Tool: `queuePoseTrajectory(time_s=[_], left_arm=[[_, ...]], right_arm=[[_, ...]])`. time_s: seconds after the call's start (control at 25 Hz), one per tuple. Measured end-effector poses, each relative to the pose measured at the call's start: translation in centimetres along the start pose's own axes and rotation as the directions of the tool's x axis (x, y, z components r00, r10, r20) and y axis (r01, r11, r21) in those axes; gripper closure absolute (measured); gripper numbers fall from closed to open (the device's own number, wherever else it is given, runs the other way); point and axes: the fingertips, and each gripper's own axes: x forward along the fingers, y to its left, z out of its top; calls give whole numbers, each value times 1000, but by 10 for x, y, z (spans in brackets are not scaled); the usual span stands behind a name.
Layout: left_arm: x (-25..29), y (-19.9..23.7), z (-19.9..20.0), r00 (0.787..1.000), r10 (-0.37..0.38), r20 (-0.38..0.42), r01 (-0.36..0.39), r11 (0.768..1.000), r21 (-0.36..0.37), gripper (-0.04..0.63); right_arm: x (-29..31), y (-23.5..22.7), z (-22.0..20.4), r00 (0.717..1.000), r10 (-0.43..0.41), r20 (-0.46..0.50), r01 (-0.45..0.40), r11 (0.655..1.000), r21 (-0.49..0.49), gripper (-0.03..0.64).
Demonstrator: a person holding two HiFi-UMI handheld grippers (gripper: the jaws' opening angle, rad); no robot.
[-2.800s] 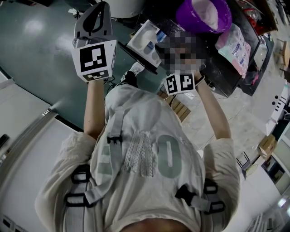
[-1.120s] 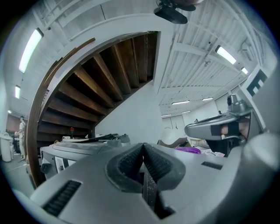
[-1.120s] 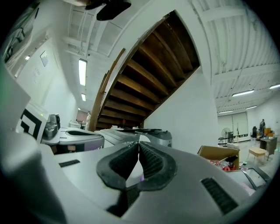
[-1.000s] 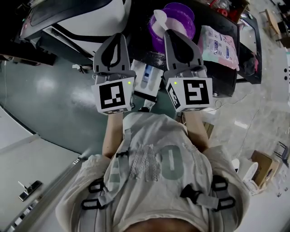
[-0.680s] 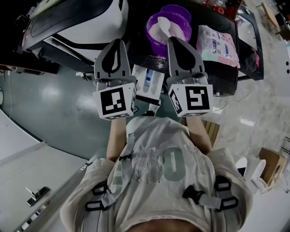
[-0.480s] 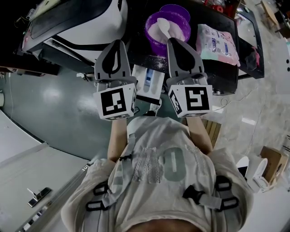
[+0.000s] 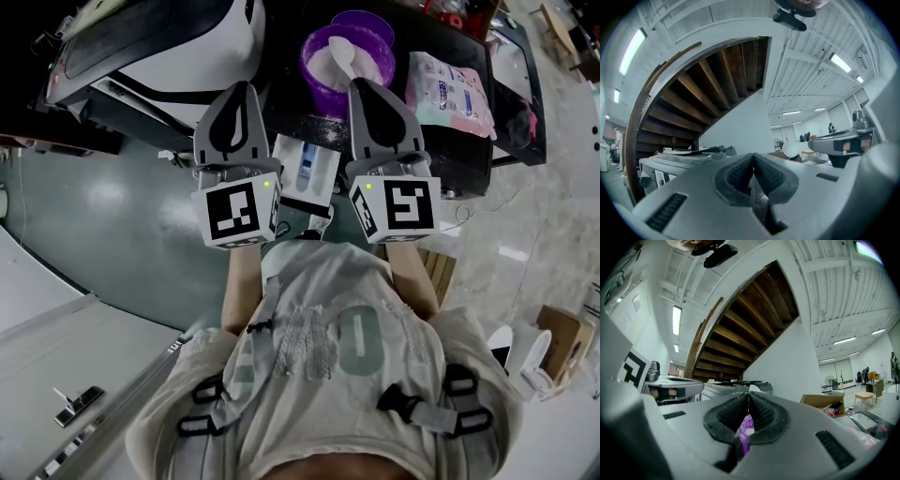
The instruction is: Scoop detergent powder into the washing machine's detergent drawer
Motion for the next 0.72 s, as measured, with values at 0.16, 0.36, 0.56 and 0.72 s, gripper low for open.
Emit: queuePoseTrajectory(time_s=[0.16,0.36,0.56,0.72], left_arm=[[1,1,-1,1000,1,-2,-1,1000,0,574],[2,0,-4,1000,-4,-8,4,1000,-5,574],[7,-1,-3,1000,-9,-4,9,1000,-2,574],[11,0,-3,1000,-10,-1,10,1000,-2,574]], right_arm=[[2,-1,-2,1000,-2,-6,2,1000,5,606],[1,-2,-4,1000,-4,-11,4,1000,8,606],[4,-5,-5,1000,-7,-14,7,1000,9,606],[7,-8,-6,1000,-9,-12,9,1000,13,606]])
